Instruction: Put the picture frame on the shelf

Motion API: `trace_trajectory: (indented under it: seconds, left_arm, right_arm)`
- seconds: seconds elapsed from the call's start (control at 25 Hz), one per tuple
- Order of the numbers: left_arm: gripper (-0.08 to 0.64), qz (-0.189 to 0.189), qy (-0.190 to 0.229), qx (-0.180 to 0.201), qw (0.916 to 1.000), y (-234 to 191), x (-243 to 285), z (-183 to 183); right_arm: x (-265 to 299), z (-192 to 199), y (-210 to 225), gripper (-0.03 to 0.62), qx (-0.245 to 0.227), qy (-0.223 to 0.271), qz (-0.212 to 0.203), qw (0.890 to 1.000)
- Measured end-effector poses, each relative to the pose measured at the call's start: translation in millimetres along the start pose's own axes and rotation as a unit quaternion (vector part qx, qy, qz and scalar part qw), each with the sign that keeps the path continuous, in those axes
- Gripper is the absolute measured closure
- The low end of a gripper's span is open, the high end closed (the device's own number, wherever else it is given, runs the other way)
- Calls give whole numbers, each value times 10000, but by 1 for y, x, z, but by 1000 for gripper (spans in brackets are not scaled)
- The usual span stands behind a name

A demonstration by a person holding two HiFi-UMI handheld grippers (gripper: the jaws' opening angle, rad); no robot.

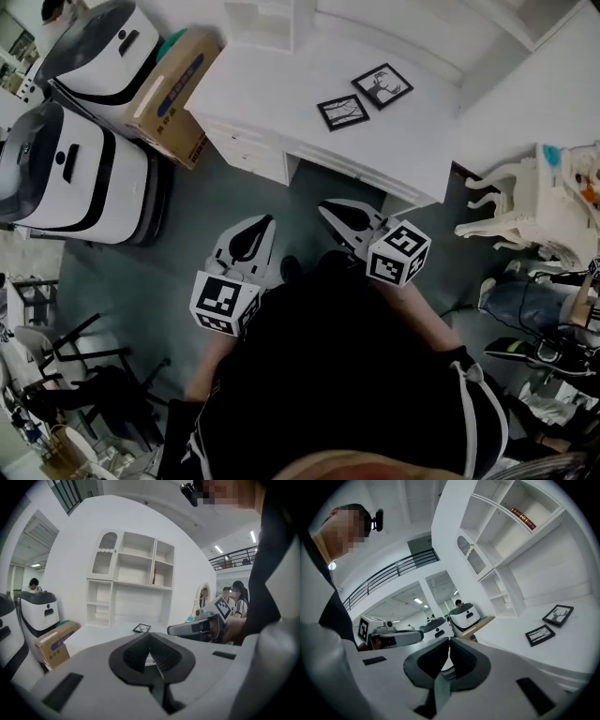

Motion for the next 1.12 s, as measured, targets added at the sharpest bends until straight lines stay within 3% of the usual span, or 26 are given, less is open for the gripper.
trace_trajectory:
  seconds: [0.24, 0.44, 0.68, 0.92, 1.12]
  left_arm:
    - [554, 410, -80, 46, 9991, -37, 34, -6]
    - [554, 913, -212, 146, 9955, -52, 83, -22]
    - [554, 1523, -428, 343, 9868, -71, 167, -43]
    - [554, 1945, -679, 525, 9771, -92, 249, -69]
    - [554, 2150, -1095, 453, 9694, -105, 306, -72]
  right_arm:
    - [25, -4, 27, 571, 156, -45, 364, 9992]
    - [34, -19, 65, 569, 346, 205, 689, 9968]
    - [52, -45, 133, 569, 558, 606, 938, 9922]
    - [65, -73, 203, 569, 802, 846, 1239, 9854]
    - [70, -89, 251, 569, 1014, 1048, 1384, 9796]
Point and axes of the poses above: the fingertips, and each gripper's own axes: x forward along the fingers, y to its right, z out of its underside, the point moved 1 cm from there along -x, backward along the fingers
